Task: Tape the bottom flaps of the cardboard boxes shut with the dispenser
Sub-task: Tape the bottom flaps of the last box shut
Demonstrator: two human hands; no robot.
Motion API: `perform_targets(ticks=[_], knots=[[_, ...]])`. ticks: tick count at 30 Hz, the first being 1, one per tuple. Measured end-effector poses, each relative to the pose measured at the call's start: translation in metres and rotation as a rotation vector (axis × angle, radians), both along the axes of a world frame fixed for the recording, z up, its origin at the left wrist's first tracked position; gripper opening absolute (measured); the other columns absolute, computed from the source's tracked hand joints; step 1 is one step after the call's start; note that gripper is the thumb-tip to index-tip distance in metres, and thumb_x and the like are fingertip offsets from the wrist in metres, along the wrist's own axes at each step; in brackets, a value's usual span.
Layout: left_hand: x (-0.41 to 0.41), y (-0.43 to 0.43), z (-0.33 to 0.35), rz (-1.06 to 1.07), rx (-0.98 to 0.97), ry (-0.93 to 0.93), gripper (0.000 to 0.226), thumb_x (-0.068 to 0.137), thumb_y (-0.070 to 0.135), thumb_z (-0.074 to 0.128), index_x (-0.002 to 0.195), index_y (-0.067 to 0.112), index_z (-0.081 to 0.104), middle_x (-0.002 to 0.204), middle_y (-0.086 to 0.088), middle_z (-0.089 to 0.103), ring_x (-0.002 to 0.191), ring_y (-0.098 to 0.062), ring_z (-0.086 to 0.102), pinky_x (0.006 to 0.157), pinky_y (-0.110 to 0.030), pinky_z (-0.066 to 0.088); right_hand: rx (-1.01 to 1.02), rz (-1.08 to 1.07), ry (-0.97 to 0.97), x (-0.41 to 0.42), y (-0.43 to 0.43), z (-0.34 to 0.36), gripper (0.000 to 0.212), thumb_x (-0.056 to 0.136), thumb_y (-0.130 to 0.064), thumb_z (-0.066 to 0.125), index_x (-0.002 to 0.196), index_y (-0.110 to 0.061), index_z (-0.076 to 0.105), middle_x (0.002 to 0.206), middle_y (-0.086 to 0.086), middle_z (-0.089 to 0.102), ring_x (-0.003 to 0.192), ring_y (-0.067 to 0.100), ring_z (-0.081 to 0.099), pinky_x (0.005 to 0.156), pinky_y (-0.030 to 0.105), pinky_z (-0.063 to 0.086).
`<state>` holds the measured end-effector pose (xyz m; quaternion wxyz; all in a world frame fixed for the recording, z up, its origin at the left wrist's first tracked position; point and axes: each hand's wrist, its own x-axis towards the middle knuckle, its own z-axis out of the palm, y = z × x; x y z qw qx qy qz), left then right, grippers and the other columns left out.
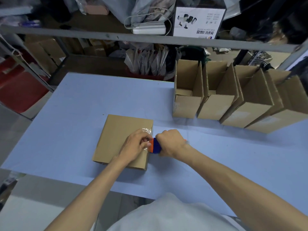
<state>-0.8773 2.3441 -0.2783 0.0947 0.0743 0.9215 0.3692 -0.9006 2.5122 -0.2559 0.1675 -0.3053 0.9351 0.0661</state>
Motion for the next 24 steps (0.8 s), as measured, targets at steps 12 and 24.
perform_targets(ticks=[12, 24], knots=[[-0.014, 0.011, 0.008, -0.165, -0.296, -0.117, 0.025, 0.080, 0.025, 0.053, 0.069, 0.042, 0.038, 0.083, 0.007, 0.039, 0.076, -0.022, 0.042, 0.057, -0.030, 0.032, -0.140, -0.288, 0.135, 0.011, 0.045, -0.016, 0.078, 0.090, -0.044, 0.058, 0.150, -0.015, 0.018, 0.113, 0.015, 0.051, 0.099, 0.032, 0.052, 0.070, 0.035, 0.032], [-0.050, 0.006, 0.009, -0.034, -0.486, -0.092, 0.087, 0.083, 0.053, 0.063, 0.152, 0.028, 0.018, 0.158, -0.003, 0.017, 0.147, -0.026, 0.008, 0.118, -0.043, 0.013, -0.504, -0.460, 0.000, 0.017, 0.053, -0.062, 0.043, 0.094, -0.061, 0.039, 0.134, -0.046, 0.043, 0.133, -0.008, 0.051, 0.122, 0.017, 0.047, 0.102, 0.040, 0.040]])
